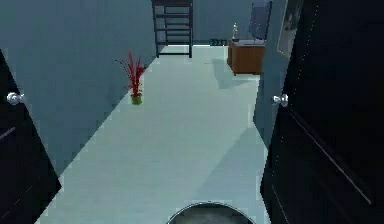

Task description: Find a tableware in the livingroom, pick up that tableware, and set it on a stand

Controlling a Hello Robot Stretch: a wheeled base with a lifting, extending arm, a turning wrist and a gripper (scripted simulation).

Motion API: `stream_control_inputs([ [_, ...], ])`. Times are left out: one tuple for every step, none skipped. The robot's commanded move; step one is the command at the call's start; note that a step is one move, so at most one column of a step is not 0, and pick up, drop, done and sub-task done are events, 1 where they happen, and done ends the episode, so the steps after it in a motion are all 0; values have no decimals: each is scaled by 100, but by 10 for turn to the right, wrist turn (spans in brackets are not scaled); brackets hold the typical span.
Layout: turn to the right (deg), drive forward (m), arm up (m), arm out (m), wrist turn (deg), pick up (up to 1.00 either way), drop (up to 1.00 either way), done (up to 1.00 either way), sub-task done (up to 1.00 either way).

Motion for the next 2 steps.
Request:
stream_control_inputs([
  [0,100,0,0,0,0,0,0,0],
  [0,50,0,0,0,0,0,0,0],
])
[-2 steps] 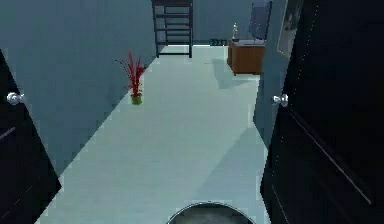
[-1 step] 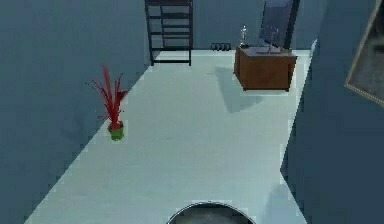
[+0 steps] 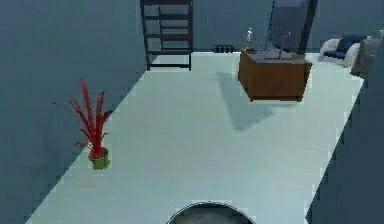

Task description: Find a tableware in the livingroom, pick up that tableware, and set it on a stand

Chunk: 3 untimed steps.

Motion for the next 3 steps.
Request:
stream_control_inputs([
  [60,0,0,0,0,0,0,0,0],
  [0,100,0,0,0,0,0,0,0],
  [0,100,0,0,0,0,0,0,0],
])
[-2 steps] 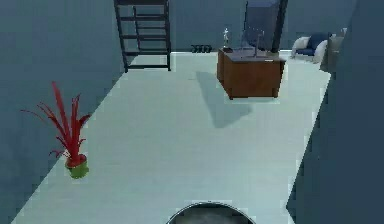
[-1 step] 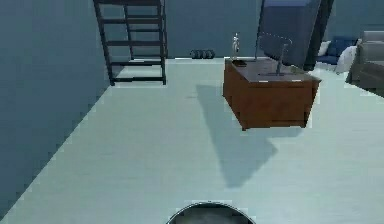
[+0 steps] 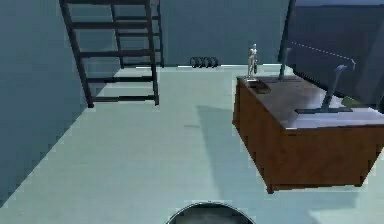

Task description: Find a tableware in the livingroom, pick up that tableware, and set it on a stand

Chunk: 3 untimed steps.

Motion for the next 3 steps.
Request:
stream_control_inputs([
  [0,100,0,0,0,0,0,0,0],
  [0,50,0,0,0,0,0,0,0],
  [450,0,0,0,0,0,0,0,0],
])
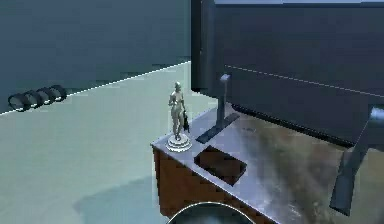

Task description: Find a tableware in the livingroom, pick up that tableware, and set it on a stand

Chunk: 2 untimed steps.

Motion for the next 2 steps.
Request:
stream_control_inputs([
  [450,0,0,0,0,0,0,0,0],
  [450,0,0,0,0,0,0,0,0],
])
